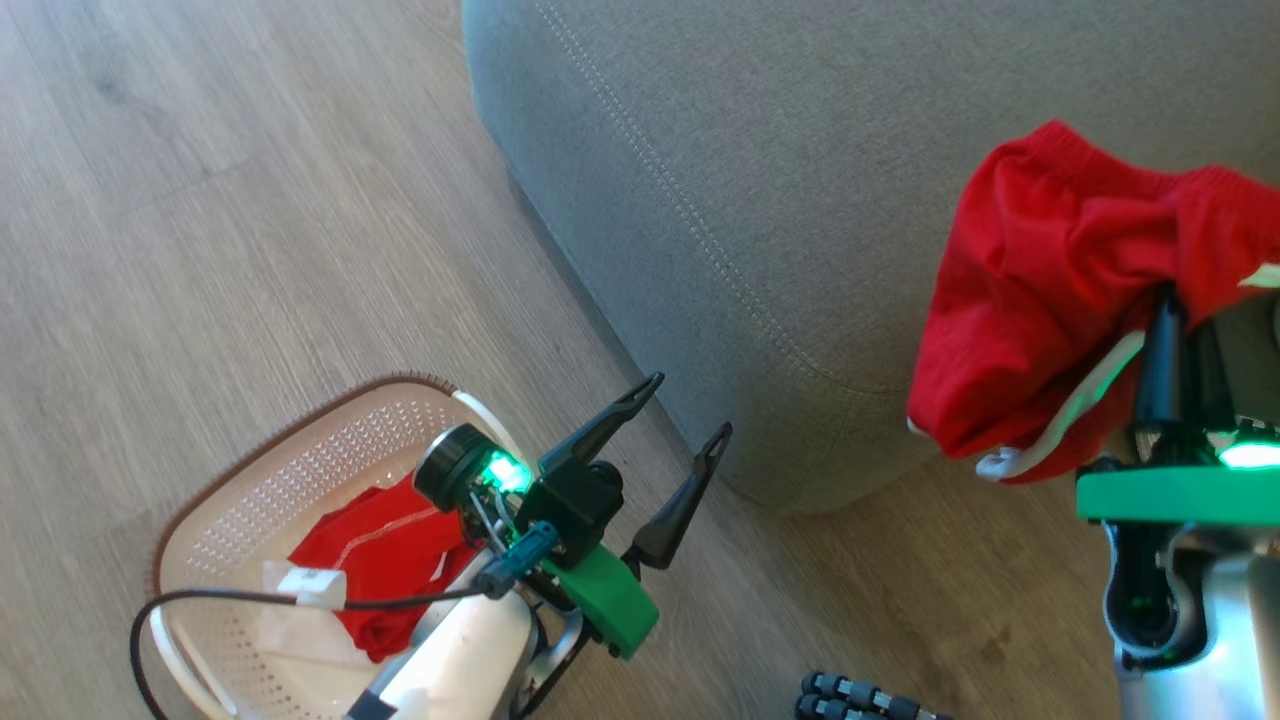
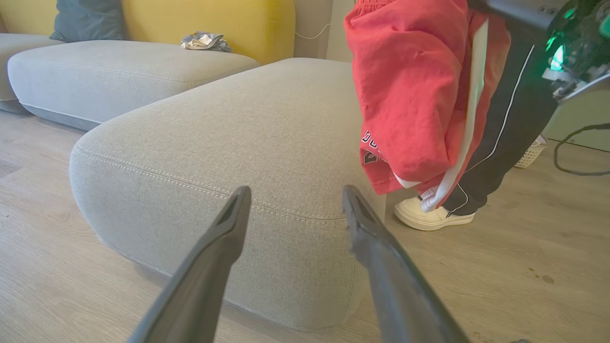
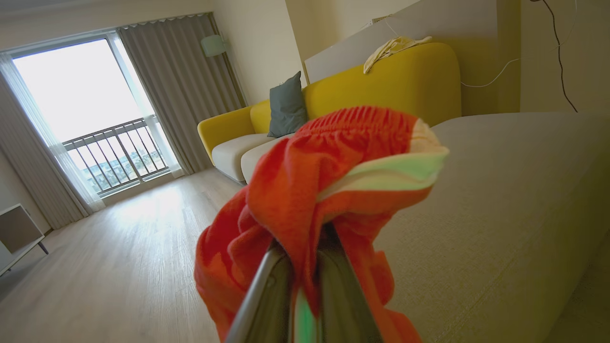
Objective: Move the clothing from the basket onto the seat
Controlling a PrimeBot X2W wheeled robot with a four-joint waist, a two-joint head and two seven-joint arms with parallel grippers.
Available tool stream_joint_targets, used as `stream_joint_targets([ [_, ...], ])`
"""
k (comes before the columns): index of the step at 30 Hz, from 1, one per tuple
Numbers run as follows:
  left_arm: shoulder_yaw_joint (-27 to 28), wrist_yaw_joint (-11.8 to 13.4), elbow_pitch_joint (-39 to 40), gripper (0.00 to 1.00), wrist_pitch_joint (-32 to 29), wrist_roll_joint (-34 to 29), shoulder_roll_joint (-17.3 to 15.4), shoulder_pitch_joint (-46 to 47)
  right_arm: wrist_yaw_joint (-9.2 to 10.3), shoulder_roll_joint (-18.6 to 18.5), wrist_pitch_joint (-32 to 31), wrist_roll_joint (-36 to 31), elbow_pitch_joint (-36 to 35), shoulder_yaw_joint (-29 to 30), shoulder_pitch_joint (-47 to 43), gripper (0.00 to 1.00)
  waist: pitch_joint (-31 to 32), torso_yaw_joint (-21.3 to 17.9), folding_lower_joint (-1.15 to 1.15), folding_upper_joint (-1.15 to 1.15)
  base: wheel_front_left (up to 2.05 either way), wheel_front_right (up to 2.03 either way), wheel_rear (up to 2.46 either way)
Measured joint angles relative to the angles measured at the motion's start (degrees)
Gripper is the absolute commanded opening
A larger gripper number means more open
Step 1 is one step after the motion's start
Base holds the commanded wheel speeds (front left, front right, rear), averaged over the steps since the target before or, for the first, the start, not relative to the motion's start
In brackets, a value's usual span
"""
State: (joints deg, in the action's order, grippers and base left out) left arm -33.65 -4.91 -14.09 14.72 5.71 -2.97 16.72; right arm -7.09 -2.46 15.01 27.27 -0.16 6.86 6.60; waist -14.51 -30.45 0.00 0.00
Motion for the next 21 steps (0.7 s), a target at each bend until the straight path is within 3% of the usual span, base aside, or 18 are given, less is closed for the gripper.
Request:
stream_joint_targets([
  [4, 0.5, 0.0, 0.0, 1.0, 0.0, -0.9, 0.0, 0.1, 0.0, -0.6, 0.0, -1.0, -0.4, 0.1, 3.4, 0.0, -1.0, 0.0, 0.0, 0.0, 0.0, 0.0, 0.0],
  [13, 1.8, 0.0, 0.0, 1.0, 0.0, -4.0, -0.5, 2.3, 0.0, -9.2, 0.0, -1.0, 0.3, 1.3, 20.7, 0.0, -6.1, 0.3, 0.0, 0.0, 0.0, 0.0, 0.0],
  [18, 0.4, -0.7, -0.8, 1.0, 0.0, -5.4, -1.9, 4.6, 0.0, -13.3, 0.0, 1.6, 4.2, 4.2, 30.6, 0.0, -10.5, 1.4, 0.01, 0.0, 0.0, 0.0, 0.0],
  [21, -0.1, -1.0, -1.3, 1.0, 0.0, -5.9, -2.8, 6.4, 0.0, -14.5, 0.0, 6.7, 8.9, 5.7, 37.0, 0.0, -13.3, 2.1, 0.01, 0.0, 0.0, 0.0, 0.0],
])
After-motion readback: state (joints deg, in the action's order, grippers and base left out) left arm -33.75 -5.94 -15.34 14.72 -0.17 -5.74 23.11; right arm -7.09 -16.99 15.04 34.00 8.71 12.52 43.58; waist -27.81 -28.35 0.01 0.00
